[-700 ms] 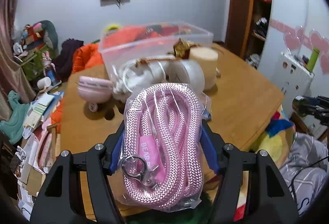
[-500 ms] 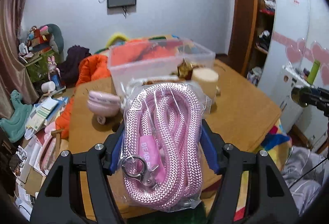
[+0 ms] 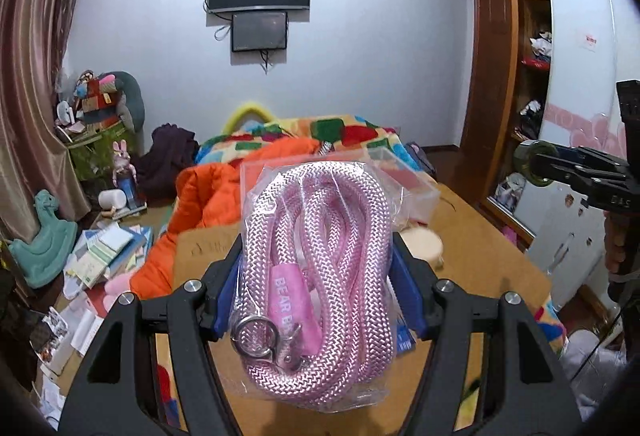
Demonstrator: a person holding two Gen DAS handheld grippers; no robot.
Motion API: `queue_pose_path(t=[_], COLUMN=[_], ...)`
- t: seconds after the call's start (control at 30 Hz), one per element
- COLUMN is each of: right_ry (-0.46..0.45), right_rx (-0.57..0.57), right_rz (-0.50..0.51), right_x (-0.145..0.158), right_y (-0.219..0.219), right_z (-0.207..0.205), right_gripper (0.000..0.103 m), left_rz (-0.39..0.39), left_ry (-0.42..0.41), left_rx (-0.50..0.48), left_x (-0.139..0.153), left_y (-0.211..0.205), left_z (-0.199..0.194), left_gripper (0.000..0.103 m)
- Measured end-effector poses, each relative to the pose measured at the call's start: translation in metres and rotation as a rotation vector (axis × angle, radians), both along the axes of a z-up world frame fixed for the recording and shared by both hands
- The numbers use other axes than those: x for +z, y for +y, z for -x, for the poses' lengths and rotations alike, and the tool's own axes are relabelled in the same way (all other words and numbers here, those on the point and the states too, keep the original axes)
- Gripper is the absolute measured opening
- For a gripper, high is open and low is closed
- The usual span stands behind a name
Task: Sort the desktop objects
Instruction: 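Carry the bagged pink rope with the left tool while the right carries the green bottle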
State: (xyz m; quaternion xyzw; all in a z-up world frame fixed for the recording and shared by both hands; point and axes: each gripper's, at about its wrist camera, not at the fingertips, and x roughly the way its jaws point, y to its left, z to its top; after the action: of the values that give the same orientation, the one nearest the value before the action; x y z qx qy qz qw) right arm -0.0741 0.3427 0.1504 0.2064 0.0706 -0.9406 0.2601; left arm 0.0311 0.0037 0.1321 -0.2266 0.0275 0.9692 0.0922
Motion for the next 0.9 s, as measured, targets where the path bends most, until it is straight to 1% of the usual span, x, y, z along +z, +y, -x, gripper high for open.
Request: queue_pose_path(t=[0.1, 0.2, 0.33, 0.5, 0.57, 0.67, 0.77, 0.9], right_ry=[0.003, 0.007, 0.002, -0.041, -0.060, -0.089, -0.126, -0.169], right_rx=[0.023, 0.047, 0.067, 0.076, 0.085, 0.093, 0.098, 0.110], right_rz=[0.014, 0.016, 0.003, -0.012, -0.007, -0.014, -0.027, -0.039], right_x=[0.008, 0.016, 0.021, 0.011, 0.005, -0.006, -0.019, -0.035], right_y=[-0.009, -0.021, -0.037, -0.054, -0.057, -0.062, -0.068, -0.077], right_z=[0.017, 0.035, 0.058, 0.089, 0.098, 0.113, 0.130, 0.149], right_gripper=[0.055, 0.055, 0.055, 0.055, 0.055, 0.055, 0.055, 0.055], left_rz=[-0.004, -0.039, -0.063, -0.076, -0.064, -0.045, -0.050, -0.049], left_ry=[0.002, -0.026, -0.070, -0.156, -0.193, -0.223, -0.259, -0.280], left_rx=[0.005, -0.001, 0.002, -0.006, -0.010, -0.008, -0.020, -0.028], left_x=[0.013, 0.023, 0.026, 0.015, 0.005, -0.005, -0.014, -0.020], left_y=[-0.002, -0.009, -0.014, -0.015, -0.011, -0.005, -0.002, 0.001], left_z=[0.015, 0.040, 0.072, 0.112, 0.128, 0.145, 0.162, 0.179], left_gripper=[0.065, 0.065, 0.065, 0.065, 0.065, 0.065, 0.064, 0.063])
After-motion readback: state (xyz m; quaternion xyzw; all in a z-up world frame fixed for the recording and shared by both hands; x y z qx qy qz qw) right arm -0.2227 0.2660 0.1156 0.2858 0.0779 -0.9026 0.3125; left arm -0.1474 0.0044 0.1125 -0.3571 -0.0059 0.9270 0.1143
